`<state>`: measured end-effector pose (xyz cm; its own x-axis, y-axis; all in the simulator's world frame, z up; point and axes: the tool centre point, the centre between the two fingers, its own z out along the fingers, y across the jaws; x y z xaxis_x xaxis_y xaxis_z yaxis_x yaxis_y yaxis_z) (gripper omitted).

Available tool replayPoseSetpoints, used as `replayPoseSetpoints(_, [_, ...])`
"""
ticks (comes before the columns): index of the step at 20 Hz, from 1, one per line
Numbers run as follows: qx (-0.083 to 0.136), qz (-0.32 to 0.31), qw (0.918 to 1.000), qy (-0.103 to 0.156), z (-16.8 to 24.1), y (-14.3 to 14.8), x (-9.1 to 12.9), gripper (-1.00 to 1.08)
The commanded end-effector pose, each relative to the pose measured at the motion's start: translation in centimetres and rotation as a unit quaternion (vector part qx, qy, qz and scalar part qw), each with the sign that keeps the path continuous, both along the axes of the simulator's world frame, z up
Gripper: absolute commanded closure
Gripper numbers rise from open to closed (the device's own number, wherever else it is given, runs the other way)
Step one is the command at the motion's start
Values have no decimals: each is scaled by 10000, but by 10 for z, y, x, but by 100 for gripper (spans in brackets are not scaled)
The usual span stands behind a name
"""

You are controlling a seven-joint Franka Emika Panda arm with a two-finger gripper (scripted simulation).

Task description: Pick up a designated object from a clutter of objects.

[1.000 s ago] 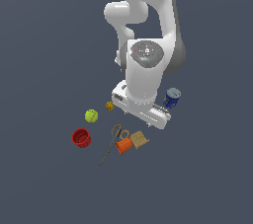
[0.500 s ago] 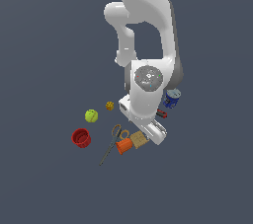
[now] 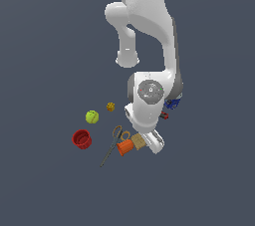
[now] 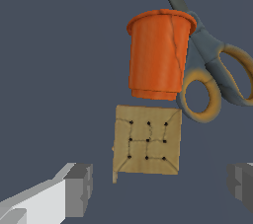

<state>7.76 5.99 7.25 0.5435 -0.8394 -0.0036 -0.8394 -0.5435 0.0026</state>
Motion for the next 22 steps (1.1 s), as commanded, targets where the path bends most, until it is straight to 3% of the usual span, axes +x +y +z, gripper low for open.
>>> replayPoseSetpoints(1, [-4,-139,9999,-13,-6,1,1,-92])
replayPoseSetpoints(12, [-8,-239,9997,-16,-16,1,1,-92])
replayPoseSetpoints(22, [-8,-259,9997,-20,-58,1,0,-92])
